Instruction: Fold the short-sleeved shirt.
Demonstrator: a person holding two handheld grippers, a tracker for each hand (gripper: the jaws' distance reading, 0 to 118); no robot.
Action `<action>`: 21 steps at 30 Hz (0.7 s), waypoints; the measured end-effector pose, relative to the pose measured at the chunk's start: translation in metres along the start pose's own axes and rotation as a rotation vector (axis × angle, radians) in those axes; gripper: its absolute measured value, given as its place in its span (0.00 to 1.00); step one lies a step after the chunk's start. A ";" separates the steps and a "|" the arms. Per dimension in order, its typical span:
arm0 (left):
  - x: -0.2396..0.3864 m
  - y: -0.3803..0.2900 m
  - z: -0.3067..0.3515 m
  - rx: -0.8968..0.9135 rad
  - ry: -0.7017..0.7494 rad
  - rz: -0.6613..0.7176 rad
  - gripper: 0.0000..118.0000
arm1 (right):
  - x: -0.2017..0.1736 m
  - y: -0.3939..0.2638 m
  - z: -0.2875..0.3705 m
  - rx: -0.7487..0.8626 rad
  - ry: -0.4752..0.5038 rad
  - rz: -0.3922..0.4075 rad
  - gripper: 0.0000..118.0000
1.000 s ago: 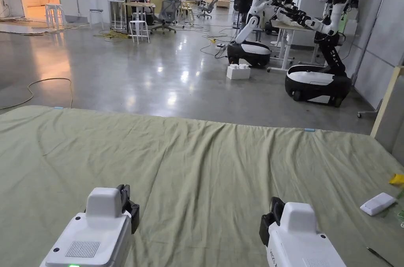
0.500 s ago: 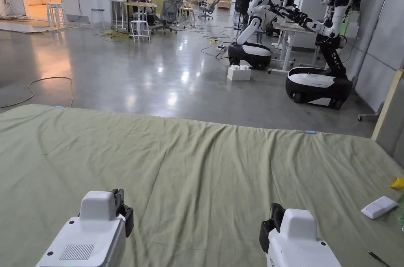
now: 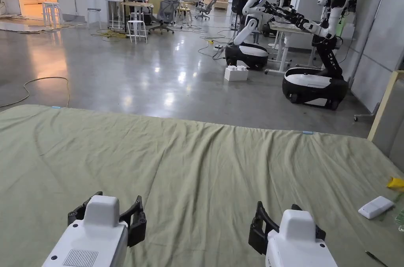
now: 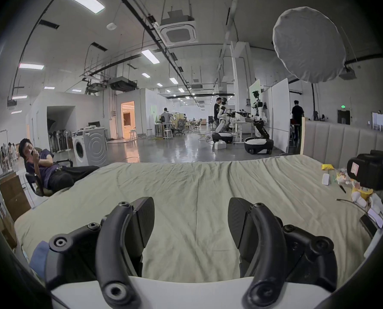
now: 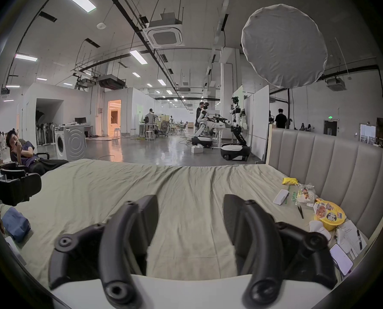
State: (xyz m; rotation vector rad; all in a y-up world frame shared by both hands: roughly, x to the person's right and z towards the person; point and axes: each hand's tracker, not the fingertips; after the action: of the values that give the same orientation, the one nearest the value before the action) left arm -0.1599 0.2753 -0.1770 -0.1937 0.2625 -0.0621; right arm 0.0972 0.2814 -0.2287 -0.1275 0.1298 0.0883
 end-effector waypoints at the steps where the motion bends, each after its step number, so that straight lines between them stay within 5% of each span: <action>1: 0.000 0.000 0.001 0.006 -0.003 -0.009 0.60 | 0.000 0.001 0.000 0.010 -0.011 0.005 0.67; 7: -0.003 0.004 -0.001 -0.010 0.007 -0.007 0.84 | 0.002 0.003 0.002 0.004 -0.036 -0.003 0.94; 17: -0.011 0.006 -0.001 -0.006 0.022 0.063 0.95 | 0.007 0.005 -0.003 -0.035 0.020 -0.090 0.98; 21: -0.006 0.002 -0.001 -0.004 0.026 0.003 0.95 | 0.001 0.005 -0.007 -0.056 0.017 -0.067 0.98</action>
State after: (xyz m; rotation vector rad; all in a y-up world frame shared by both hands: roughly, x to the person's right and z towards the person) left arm -0.1656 0.2774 -0.1772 -0.1968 0.2883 -0.0614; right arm 0.0973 0.2860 -0.2360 -0.1880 0.1397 0.0244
